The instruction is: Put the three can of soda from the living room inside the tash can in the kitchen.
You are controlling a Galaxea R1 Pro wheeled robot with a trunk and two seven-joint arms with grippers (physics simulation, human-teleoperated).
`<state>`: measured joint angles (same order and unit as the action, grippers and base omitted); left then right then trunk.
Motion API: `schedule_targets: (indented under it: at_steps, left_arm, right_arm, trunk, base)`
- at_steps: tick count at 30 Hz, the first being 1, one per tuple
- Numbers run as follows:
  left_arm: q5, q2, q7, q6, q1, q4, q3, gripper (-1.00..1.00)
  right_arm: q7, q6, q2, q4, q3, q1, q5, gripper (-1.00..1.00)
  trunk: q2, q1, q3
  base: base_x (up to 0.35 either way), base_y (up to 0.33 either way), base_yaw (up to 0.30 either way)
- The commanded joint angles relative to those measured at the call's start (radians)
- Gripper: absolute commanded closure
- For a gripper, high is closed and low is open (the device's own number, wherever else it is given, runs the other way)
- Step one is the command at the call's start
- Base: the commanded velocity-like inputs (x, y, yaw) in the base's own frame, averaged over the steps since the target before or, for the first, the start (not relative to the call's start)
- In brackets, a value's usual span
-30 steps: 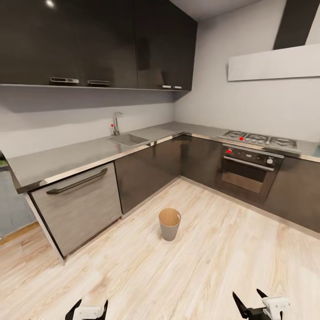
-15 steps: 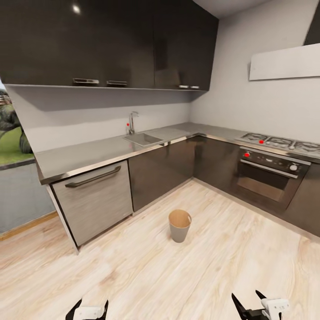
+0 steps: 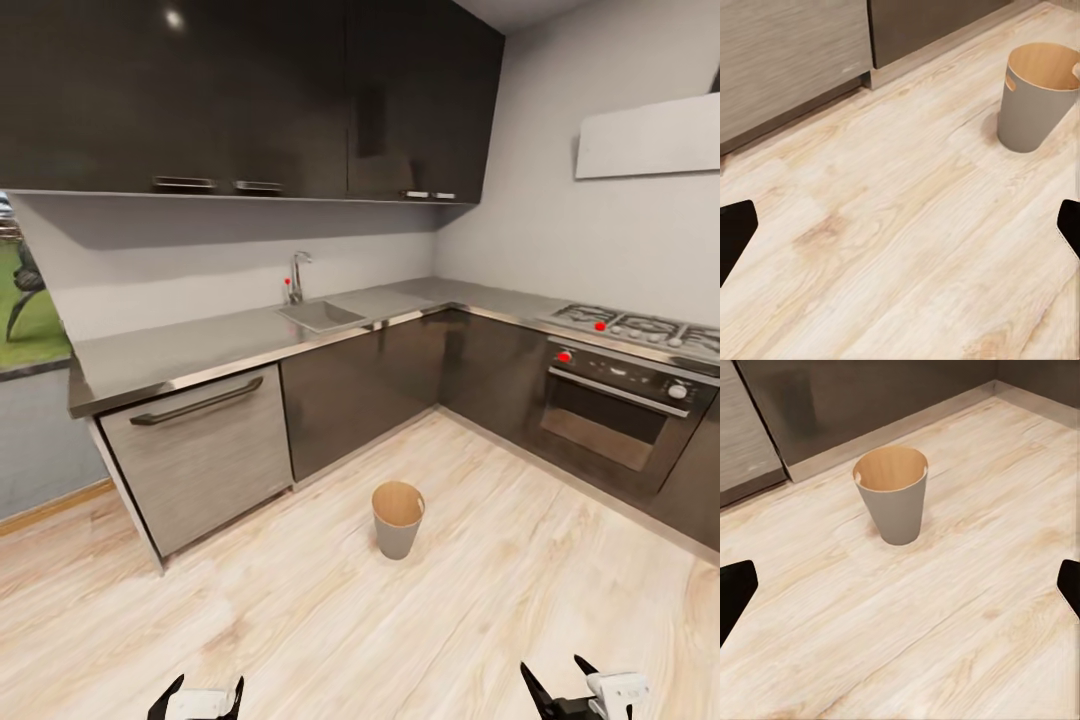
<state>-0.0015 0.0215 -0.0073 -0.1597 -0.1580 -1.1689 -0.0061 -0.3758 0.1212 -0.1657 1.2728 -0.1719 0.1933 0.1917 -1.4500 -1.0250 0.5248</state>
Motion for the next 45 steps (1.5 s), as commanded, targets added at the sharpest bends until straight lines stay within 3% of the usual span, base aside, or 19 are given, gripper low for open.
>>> schedule_targets:
  at_steps: [1, 12, 45]
  left_arm:
    - [0.0, 0.0, 0.0, 0.0, 0.0, 0.0, 0.0, -1.0]
    - [0.0, 0.0, -0.002, 0.001, 0.0, 0.0, 0.002, -1.0]
    - [-0.002, 0.001, 0.0, -0.003, 0.0, 0.001, -0.002, -1.0]
  right_arm:
    - [0.0, 0.0, 0.0, -0.001, 0.0, 0.0, 0.0, -1.0]
    - [0.001, 0.001, 0.001, -0.025, 0.002, 0.0, -0.001, -1.0]
    - [0.0, 0.002, 0.005, -0.039, 0.003, 0.0, -0.003, -1.0]
  trunk:
    - [0.0, 0.0, 0.0]
    - [0.0, 0.0, 0.0]
    - [0.0, 0.0, 0.0]
  base:
    - [0.229, -0.243, 0.009]
    - [0.272, -0.167, 0.002]
    - [0.321, -0.005, 0.0]
